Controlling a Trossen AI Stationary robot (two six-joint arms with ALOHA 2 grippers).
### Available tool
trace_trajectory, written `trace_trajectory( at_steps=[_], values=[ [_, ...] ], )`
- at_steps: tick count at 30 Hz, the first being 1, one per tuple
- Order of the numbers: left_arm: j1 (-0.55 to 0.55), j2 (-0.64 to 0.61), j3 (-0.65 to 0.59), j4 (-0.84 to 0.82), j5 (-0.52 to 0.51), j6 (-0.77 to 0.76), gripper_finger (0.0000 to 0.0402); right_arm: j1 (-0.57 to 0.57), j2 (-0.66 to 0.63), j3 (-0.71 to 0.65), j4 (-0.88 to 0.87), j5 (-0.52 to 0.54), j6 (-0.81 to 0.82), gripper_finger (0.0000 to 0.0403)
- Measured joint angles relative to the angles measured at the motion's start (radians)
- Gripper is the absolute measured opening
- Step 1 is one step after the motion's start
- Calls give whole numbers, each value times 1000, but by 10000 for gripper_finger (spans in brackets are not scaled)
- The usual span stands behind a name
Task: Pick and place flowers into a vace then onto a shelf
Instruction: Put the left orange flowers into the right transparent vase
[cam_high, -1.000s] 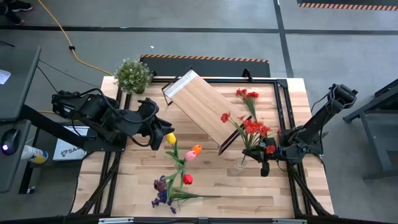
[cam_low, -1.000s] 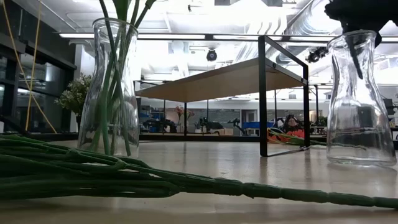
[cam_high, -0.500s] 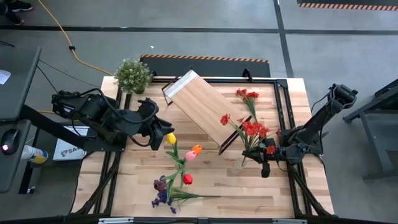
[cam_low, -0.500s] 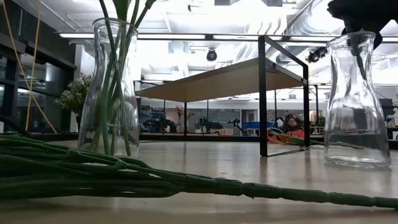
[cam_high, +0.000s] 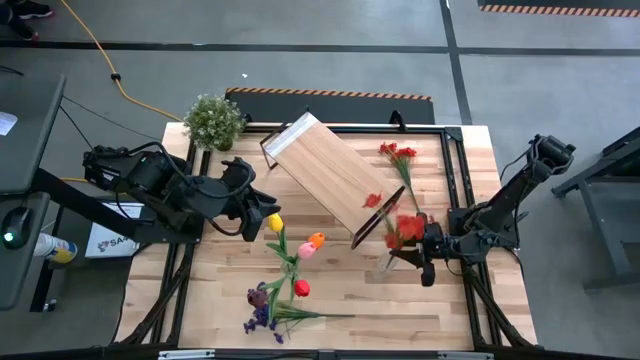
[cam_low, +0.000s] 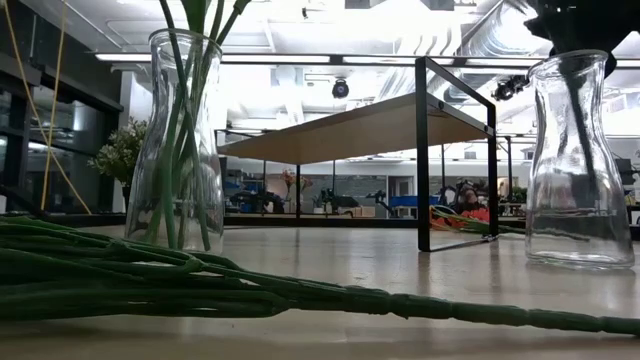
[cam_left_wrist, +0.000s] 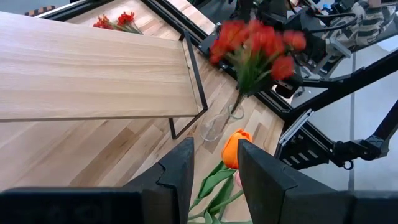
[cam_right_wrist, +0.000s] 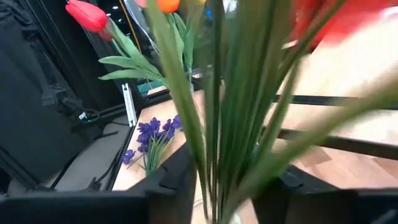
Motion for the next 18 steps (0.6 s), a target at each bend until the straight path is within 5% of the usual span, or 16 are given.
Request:
trace_trajectory(
  at_steps=[9,18],
  values=[
    [0,0,0,4,0,0,156,0,-2,0,-40,-107,-3,172],
    [0,0,0,4,0,0,156,0,-3,0,-67,-166,-2,180]
  ],
)
